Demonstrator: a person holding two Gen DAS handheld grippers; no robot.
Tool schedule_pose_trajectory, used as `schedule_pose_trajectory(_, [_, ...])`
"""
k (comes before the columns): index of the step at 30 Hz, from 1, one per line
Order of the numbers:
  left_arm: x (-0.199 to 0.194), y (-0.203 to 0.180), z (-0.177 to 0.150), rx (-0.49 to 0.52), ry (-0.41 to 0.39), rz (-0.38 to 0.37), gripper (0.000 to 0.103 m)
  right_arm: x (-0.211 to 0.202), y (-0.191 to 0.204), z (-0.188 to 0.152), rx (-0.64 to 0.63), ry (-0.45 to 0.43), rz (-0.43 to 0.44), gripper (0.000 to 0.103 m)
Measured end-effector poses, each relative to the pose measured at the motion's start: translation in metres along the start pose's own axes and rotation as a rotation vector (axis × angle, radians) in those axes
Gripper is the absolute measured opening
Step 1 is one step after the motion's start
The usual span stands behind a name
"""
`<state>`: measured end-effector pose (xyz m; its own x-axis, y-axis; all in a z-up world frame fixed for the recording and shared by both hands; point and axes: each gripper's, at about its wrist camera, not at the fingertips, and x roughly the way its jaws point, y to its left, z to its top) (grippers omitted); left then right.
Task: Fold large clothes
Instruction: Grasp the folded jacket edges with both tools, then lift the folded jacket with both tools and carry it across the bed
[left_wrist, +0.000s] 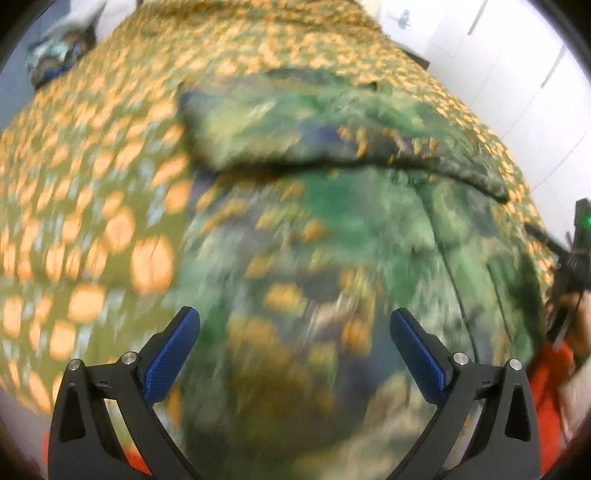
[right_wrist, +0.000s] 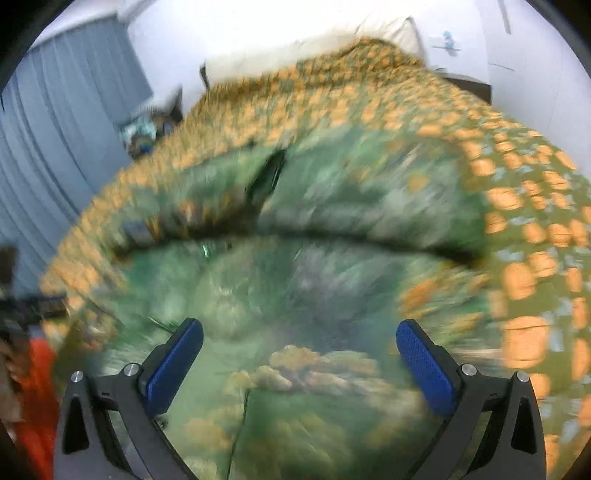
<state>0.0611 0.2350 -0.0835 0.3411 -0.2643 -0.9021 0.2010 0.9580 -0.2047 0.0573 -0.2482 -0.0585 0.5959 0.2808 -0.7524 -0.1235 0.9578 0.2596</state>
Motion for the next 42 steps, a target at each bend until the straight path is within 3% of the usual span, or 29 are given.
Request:
schedule_pose_trajectory(2, [0.003,0.014,-0.015,-0.053,0.075,-0.02,0.102,-0.03,-0.027,0.004,0.053,0.04,0.005,0.103])
schedule_pose_trajectory(4, [0.011,0.027,-0.035,-0.122,0.148,-0.029,0.102,-0.043,-0.051,0.0,0.089,0.134,-0.033,0.103])
schedule_pose_trajectory(8, [0.034,0.038,-0.053,-0.207,0.206,-0.049,0.102,-0.059,-0.09,-0.032,0.171,0.338,-0.091,0.103])
schedule_pose_trajectory(10, [0.04,0.032,-0.063,-0.204,0.222,-0.041,0.102,-0.056,-0.098,-0.051,0.216,0.429,-0.057,0.103])
schedule_pose_trajectory(14, [0.041,0.008,-0.068,-0.113,0.232,-0.02,0.102,-0.04,-0.087,-0.074,0.191,0.5,-0.024,0.102])
schedule_pose_trajectory(16, [0.04,-0.003,-0.069,-0.082,0.238,-0.005,0.098,-0.03,-0.081,-0.085,0.2,0.547,0.013,0.091])
schedule_pose_trajectory(18, [0.037,-0.008,-0.07,-0.069,0.25,0.029,0.078,-0.023,-0.072,-0.091,0.174,0.587,-0.002,0.085])
schedule_pose_trajectory(19, [0.036,-0.01,-0.071,-0.066,0.253,0.044,0.074,-0.022,-0.067,-0.091,0.131,0.598,-0.029,0.07])
schedule_pose_trajectory(20, [0.034,-0.01,-0.072,-0.068,0.256,0.045,0.062,-0.024,-0.066,-0.092,0.123,0.601,-0.036,0.06])
schedule_pose_trajectory(21, [0.03,-0.009,-0.073,-0.077,0.258,0.038,0.054,-0.026,-0.068,-0.091,0.136,0.6,-0.038,0.043])
schedule_pose_trajectory(22, [0.027,-0.009,-0.072,-0.088,0.256,0.032,0.04,-0.03,-0.071,-0.088,0.163,0.593,-0.024,0.034])
schedule_pose_trajectory(24, [0.018,-0.005,-0.071,-0.107,0.248,0.003,0.023,-0.041,-0.072,-0.082,0.176,0.574,-0.004,0.026])
schedule_pose_trajectory(26, [0.01,-0.005,-0.069,-0.121,0.235,-0.022,0.017,-0.053,-0.066,-0.075,0.156,0.55,0.008,0.023])
schedule_pose_trajectory(31, [-0.022,-0.007,-0.068,-0.112,0.205,-0.1,0.015,-0.087,-0.048,-0.053,0.152,0.485,0.06,0.021])
schedule_pose_trajectory(35, [-0.037,0.0,-0.084,-0.118,0.234,-0.162,0.015,-0.106,-0.046,-0.056,0.207,0.5,0.125,0.02])
schedule_pose_trajectory(39, [-0.055,0.014,-0.093,-0.215,0.252,-0.263,0.013,-0.12,-0.05,-0.073,0.314,0.515,0.199,0.019])
schedule_pose_trajectory(42, [-0.075,0.024,-0.065,-0.273,0.196,-0.329,0.012,-0.13,-0.059,-0.066,0.412,0.455,0.283,0.019])
